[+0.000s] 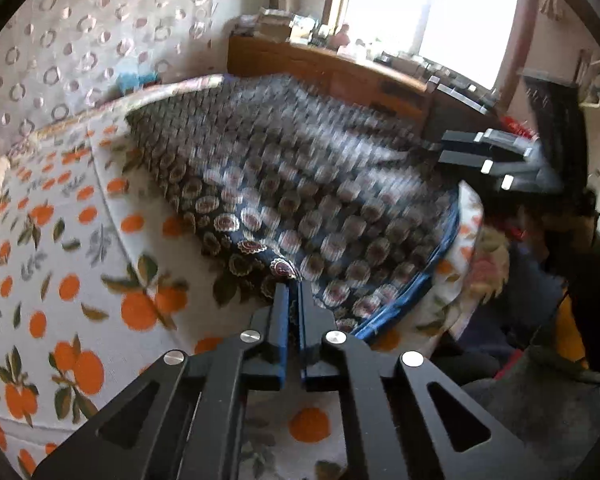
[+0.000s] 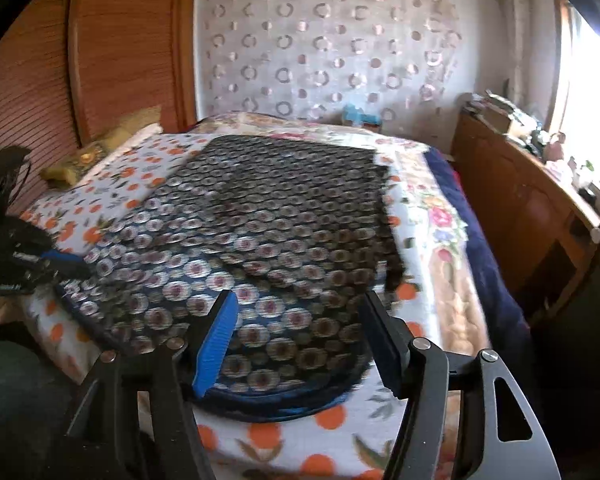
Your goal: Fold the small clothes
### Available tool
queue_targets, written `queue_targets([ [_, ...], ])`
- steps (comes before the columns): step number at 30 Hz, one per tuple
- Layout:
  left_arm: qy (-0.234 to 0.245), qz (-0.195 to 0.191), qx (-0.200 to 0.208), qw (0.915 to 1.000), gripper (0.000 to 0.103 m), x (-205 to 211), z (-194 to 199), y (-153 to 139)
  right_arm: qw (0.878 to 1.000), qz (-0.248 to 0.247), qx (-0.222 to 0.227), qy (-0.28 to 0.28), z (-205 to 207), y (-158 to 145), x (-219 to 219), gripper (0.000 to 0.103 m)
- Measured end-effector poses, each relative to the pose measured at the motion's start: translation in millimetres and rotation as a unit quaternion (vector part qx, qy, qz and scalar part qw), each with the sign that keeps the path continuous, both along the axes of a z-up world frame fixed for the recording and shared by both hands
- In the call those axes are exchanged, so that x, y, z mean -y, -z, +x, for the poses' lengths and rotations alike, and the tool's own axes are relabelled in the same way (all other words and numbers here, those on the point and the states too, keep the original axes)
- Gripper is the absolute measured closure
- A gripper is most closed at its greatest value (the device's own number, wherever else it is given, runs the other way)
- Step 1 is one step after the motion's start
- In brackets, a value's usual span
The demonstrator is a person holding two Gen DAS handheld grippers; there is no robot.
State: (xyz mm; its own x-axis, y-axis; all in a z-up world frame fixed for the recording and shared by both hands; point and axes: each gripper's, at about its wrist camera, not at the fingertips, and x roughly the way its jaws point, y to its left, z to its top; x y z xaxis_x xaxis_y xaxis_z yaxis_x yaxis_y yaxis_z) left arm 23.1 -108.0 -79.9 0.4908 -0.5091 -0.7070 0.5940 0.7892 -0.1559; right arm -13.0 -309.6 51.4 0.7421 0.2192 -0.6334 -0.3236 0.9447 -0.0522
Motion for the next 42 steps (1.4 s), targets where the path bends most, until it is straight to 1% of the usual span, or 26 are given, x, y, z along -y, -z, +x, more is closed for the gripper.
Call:
queue_targets([
  [4, -0.003, -0.025, 0.033, 0.9991, 0.099, 1, 3, -30, 1.000, 0.009, -0.013, -0.025, -3, 3, -14, 0.037],
  [7, -0.003, -0.037, 0.056, 0.9977, 0.099, 4, 11, -52, 0.999, 0.017, -0.016, -0.038, -7, 3, -22, 0.037],
  [10, -0.012, -0.038, 0.072, 0.9966, 0.099, 5, 18, -60, 0.998, 0.031, -0.021, -0.049, -6, 2, -25, 0.037],
  [18, -0.038, -0.045, 0.066, 0.9961, 0.099, 4, 52, -61, 0.997, 0.034, -0.011, -0.062, -23, -7, -30, 0.037],
  [20, -0.044, -0.047, 0.067, 0.9957, 0.099, 3, 55, -61, 0.998, 0.029, -0.011, -0.062, -25, -4, -32, 0.037],
  [22, -0.049, -0.046, 0.070, 0.9953, 0.099, 2, 60, -63, 0.998, 0.021, -0.019, -0.061, -23, 2, -34, 0.037],
  [25, -0.057, -0.050, 0.068, 0.9949, 0.099, 0, 69, -62, 0.998, 0.005, -0.027, -0.055, -17, 10, -35, 0.037],
  [28, -0.061, -0.050, 0.066, 0.9946, 0.099, -3, 74, -60, 0.999, -0.013, -0.025, -0.038, -5, 16, -30, 0.037],
  [31, -0.067, -0.053, 0.064, 0.9943, 0.099, -7, 77, -59, 0.999, -0.029, -0.016, -0.022, 9, 15, -22, 0.037],
  [33, -0.067, -0.052, 0.063, 0.9944, 0.099, -9, 81, -59, 0.999, -0.028, -0.011, -0.015, 19, 11, -15, 0.037],
  [35, -0.066, -0.048, 0.065, 0.9945, 0.099, -9, 87, -61, 0.999, -0.028, -0.004, -0.018, 26, 7, -13, 0.049],
  [36, -0.066, -0.046, 0.066, 0.9946, 0.099, -9, 91, -61, 0.999, -0.034, -0.002, -0.020, 31, 5, -14, 0.066],
  [37, -0.067, -0.045, 0.066, 0.9946, 0.099, -9, 95, -62, 0.999, -0.040, -0.001, -0.021, 34, 4, -15, 0.086],
  [38, -0.068, -0.045, 0.066, 0.9945, 0.099, -10, 99, -62, 0.999, -0.044, -0.001, -0.023, 38, 3, -17, 0.091],
  [40, -0.074, -0.041, 0.068, 0.9941, 0.099, -11, 107, -63, 0.999, -0.043, 0.009, -0.027, 44, -3, -20, 0.097],
  [42, -0.082, -0.037, 0.071, 0.9934, 0.099, -14, 113, -65, 0.999, -0.037, 0.024, -0.027, 52, -13, -23, 0.097],
])
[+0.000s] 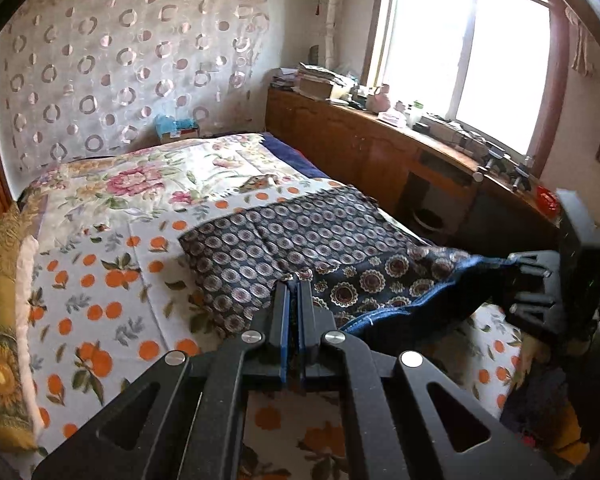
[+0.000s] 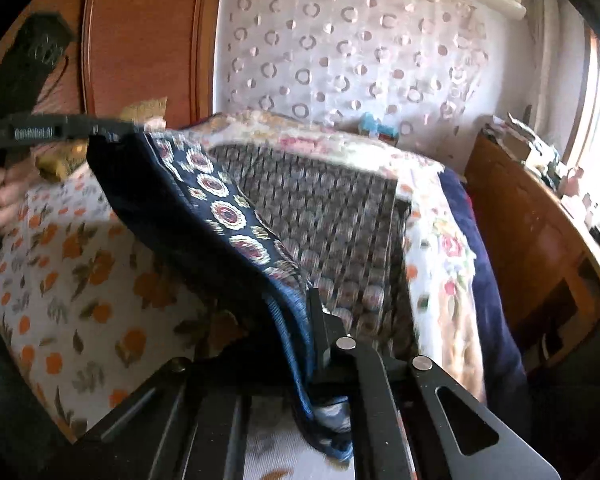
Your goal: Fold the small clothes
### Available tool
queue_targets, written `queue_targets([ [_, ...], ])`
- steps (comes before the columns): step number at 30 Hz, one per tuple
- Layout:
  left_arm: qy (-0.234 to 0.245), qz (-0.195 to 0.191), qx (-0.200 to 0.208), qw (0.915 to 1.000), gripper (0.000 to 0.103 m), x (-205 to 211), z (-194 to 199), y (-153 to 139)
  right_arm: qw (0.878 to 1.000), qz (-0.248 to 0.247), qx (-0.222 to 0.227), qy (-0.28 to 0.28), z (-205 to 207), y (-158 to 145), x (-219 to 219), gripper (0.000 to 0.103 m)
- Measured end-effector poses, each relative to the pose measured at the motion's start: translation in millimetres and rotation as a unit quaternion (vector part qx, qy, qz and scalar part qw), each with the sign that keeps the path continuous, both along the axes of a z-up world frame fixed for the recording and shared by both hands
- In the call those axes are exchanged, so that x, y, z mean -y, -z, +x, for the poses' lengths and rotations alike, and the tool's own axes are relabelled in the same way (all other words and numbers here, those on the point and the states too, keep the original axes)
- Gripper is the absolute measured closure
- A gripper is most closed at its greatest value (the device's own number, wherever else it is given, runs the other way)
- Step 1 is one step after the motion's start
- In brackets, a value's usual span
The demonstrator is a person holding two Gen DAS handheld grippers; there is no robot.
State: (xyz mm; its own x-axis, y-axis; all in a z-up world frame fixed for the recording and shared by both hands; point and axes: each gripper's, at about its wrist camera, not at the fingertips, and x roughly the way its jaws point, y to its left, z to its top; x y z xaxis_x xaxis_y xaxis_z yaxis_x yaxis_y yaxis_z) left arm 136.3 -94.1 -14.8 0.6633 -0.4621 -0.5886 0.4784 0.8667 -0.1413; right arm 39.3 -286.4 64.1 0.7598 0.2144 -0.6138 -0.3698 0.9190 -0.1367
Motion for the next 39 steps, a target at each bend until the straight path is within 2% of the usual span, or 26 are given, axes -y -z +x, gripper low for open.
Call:
queue_targets([
  [7, -0.021, 0.015, -0.005, 0.9996, 0.099, -6, 35, -3, 0.998, 0.044, 0.048, 0.002, 45, -23, -4, 0.099],
  [12, -0.033, 0.025, -0.019, 0.9990, 0.099, -9, 65, 2, 0.997, 0.063, 0.030, -0.014, 89, -16, 2, 0.099],
  [15, -0.043, 0.025, -0.033, 0.9982, 0.099, -13, 82, 10, 0.998, 0.055, 0.009, -0.027, 117, -9, 1, 0.099],
  [18, -0.048, 0.019, -0.066, 0.9965, 0.097, -18, 94, 25, 0.998, 0.054, -0.019, -0.035, 139, -2, 4, 0.099],
  [21, -0.051, 0.022, -0.082, 0.9951, 0.078, -23, 97, 33, 0.997, 0.049, -0.043, -0.036, 158, 3, 1, 0.099],
  [22, -0.055, 0.028, -0.078, 0.9950, 0.064, -24, 96, 34, 0.997, 0.047, -0.047, -0.036, 162, 5, 1, 0.098],
  [23, -0.058, 0.037, -0.073, 0.9950, 0.058, -25, 95, 34, 0.997, 0.045, -0.049, -0.035, 165, 7, 0, 0.098],
  [26, -0.059, 0.047, -0.074, 0.9945, 0.050, -29, 97, 34, 0.997, 0.042, -0.051, -0.031, 174, 8, -1, 0.098],
  [29, -0.057, 0.064, -0.070, 0.9939, 0.048, -32, 97, 33, 0.998, 0.039, -0.053, -0.023, 183, 6, -3, 0.098],
  [33, -0.059, 0.059, -0.065, 0.9944, 0.047, -41, 97, 30, 0.998, 0.026, -0.048, -0.022, 192, 2, -12, 0.098],
  [38, -0.061, 0.053, -0.065, 0.9946, 0.045, -44, 99, 29, 0.999, 0.022, -0.048, -0.011, 201, 2, -16, 0.083],
  [39, -0.060, 0.051, -0.066, 0.9947, 0.045, -44, 99, 29, 0.999, 0.022, -0.045, -0.006, 202, 1, -15, 0.071],
])
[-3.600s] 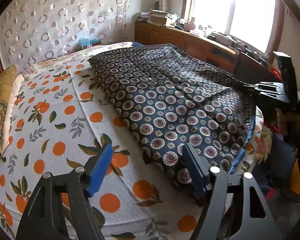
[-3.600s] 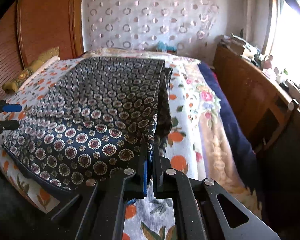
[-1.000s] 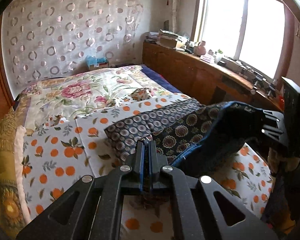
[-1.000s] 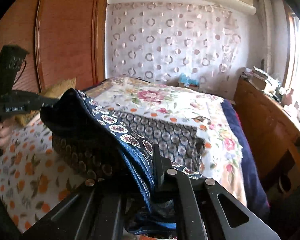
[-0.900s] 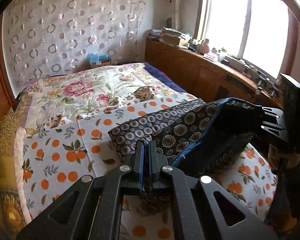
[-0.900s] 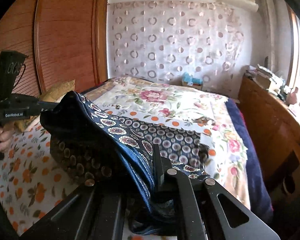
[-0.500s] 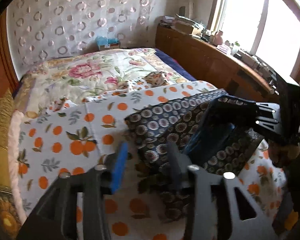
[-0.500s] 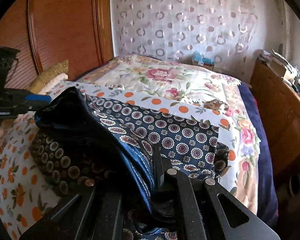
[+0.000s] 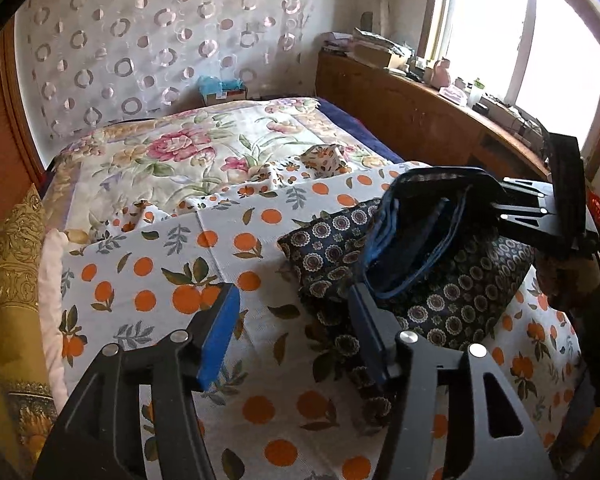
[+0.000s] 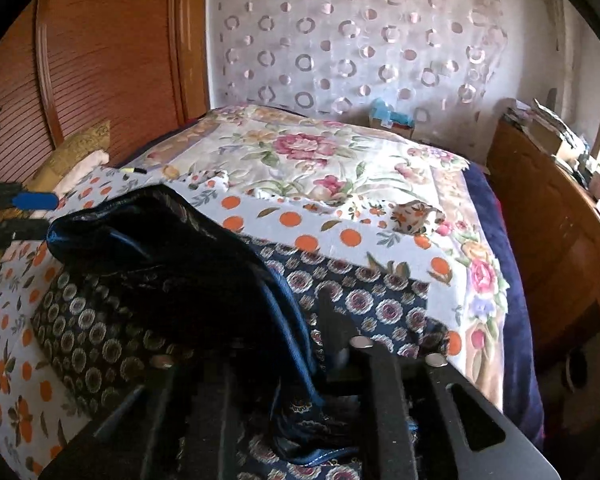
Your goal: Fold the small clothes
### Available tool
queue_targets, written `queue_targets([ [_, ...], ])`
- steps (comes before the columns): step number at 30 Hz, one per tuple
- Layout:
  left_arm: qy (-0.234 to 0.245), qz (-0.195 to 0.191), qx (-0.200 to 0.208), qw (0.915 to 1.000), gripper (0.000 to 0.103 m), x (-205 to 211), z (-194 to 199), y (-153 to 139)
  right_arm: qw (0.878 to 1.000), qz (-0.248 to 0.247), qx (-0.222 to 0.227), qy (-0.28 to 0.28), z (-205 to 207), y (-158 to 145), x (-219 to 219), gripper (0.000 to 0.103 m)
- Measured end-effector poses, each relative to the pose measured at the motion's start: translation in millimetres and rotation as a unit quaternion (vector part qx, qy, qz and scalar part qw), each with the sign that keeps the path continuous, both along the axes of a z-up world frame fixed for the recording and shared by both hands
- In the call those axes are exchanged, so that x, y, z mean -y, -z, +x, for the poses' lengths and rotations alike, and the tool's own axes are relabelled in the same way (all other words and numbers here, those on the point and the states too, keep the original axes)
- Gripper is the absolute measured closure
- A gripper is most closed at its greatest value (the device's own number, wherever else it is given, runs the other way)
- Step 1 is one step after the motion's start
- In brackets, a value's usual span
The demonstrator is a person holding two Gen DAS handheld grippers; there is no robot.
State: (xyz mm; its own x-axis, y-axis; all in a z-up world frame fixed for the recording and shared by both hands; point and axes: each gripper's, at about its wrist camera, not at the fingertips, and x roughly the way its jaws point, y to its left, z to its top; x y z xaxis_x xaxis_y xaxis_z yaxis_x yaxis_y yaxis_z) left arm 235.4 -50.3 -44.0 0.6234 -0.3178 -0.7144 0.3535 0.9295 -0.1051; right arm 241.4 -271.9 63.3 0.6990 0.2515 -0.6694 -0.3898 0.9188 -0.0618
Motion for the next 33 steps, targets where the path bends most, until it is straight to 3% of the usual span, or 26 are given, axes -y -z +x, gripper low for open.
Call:
queue_targets([
  [1, 0.001, 0.000, -0.001, 1.0000, 0.045, 1, 1, 1, 1.000, 0.001, 0.004, 0.006, 0, -2, 2, 0.057],
  [2, 0.003, 0.002, -0.003, 1.0000, 0.045, 2, 1, 2, 1.000, 0.006, 0.011, 0.014, 0, -6, 5, 0.053],
  [9, 0.022, 0.013, -0.014, 0.9996, 0.045, 14, 18, 10, 0.998, 0.019, 0.029, 0.045, -22, -26, 32, 0.045],
  [13, 0.023, 0.034, -0.017, 0.9990, 0.045, 22, 40, 18, 0.998, 0.019, 0.019, 0.058, -43, -20, 41, 0.037],
  [21, 0.031, 0.045, -0.052, 0.9971, 0.045, 28, 74, 43, 0.995, 0.023, -0.041, 0.087, -41, 19, 49, 0.035],
  [33, 0.043, 0.047, -0.047, 0.9969, 0.043, 37, 88, 49, 0.991, 0.067, -0.086, 0.075, -3, 23, 68, 0.035],
])
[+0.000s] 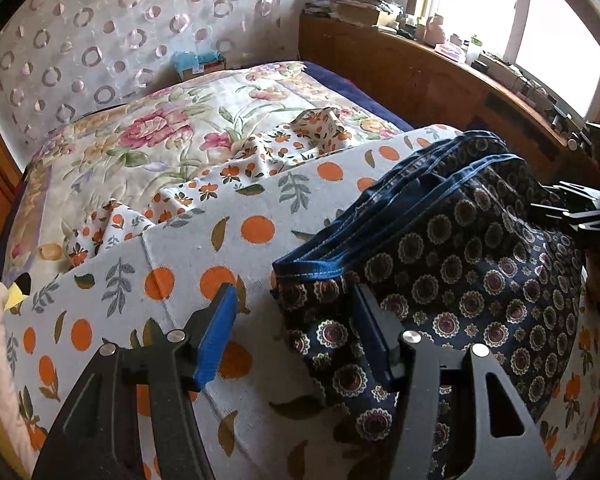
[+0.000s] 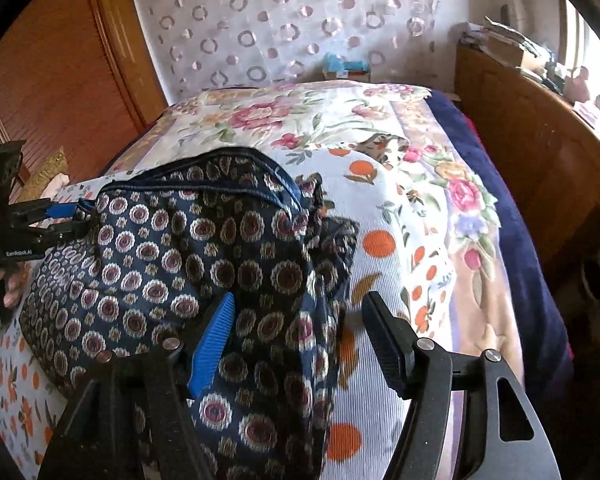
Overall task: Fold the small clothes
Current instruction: 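Grasp the folded robe bundle with both grippers and lift it, then carry the lifted robe bundle with both grippers toward the yellow pillow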
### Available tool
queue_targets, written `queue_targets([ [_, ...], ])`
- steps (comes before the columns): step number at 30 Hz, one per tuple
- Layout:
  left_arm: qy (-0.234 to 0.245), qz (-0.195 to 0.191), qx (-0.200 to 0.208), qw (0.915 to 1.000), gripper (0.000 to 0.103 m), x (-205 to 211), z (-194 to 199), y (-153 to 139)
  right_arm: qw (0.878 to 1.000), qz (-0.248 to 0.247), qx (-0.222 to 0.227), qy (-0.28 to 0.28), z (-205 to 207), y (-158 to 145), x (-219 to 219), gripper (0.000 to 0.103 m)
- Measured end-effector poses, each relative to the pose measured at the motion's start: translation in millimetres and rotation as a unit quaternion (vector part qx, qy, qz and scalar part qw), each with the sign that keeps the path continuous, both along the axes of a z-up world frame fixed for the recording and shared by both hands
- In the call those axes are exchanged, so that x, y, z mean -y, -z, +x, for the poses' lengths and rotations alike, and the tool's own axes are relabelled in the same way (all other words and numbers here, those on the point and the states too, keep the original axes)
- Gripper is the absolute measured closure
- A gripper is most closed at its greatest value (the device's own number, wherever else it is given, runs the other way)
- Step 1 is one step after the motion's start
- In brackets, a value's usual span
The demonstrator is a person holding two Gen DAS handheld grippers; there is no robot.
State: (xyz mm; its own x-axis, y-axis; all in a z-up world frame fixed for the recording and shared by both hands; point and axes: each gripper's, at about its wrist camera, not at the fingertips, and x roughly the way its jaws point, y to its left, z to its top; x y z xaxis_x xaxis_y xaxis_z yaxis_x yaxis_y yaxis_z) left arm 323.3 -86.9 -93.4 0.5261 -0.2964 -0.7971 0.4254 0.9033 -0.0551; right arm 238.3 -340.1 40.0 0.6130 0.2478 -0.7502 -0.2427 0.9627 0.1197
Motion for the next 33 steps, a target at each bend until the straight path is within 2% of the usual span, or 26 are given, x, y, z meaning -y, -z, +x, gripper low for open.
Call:
queue_targets([
  [8, 0.001, -0.010, 0.001, 0.9999, 0.043, 3, 6, 0, 1.000, -0.001, 0.004, -0.024, 11, 5, -5, 0.034],
  [11, 0.006, -0.014, 0.002, 0.9999, 0.046, 6, 7, 0, 0.999, -0.011, 0.007, -0.038, 10, 7, -10, 0.043],
  [12, 0.008, -0.014, 0.003, 0.9999, 0.048, 8, 7, 0, 0.999, -0.008, 0.007, -0.040, 10, 6, -11, 0.051],
  [13, 0.011, -0.015, 0.003, 0.9998, 0.052, 10, 7, 0, 0.999, -0.002, 0.006, -0.044, 10, 6, -10, 0.061],
  [15, 0.018, -0.015, 0.003, 0.9997, 0.062, 16, 6, -1, 0.999, 0.011, 0.004, -0.051, 12, 9, -10, 0.072],
  [16, 0.023, -0.015, 0.002, 0.9996, 0.074, 18, 5, -2, 0.998, 0.017, 0.003, -0.055, 12, 9, -10, 0.080],
  [17, 0.027, -0.019, -0.001, 0.9994, 0.087, 20, 4, -2, 0.998, 0.033, -0.002, -0.060, 13, 10, -8, 0.084],
  [19, 0.031, -0.009, 0.007, 0.9995, 0.096, 24, -2, -6, 0.997, 0.046, -0.003, -0.058, 12, 10, -3, 0.088],
  [27, 0.028, -0.042, 0.051, 0.9974, 0.097, 15, -41, -45, 0.996, 0.046, 0.062, -0.046, -19, -15, -2, 0.091],
  [33, 0.018, -0.071, 0.098, 0.9925, 0.097, -6, -76, -85, 0.992, 0.034, 0.111, -0.057, -42, -37, -15, 0.092],
])
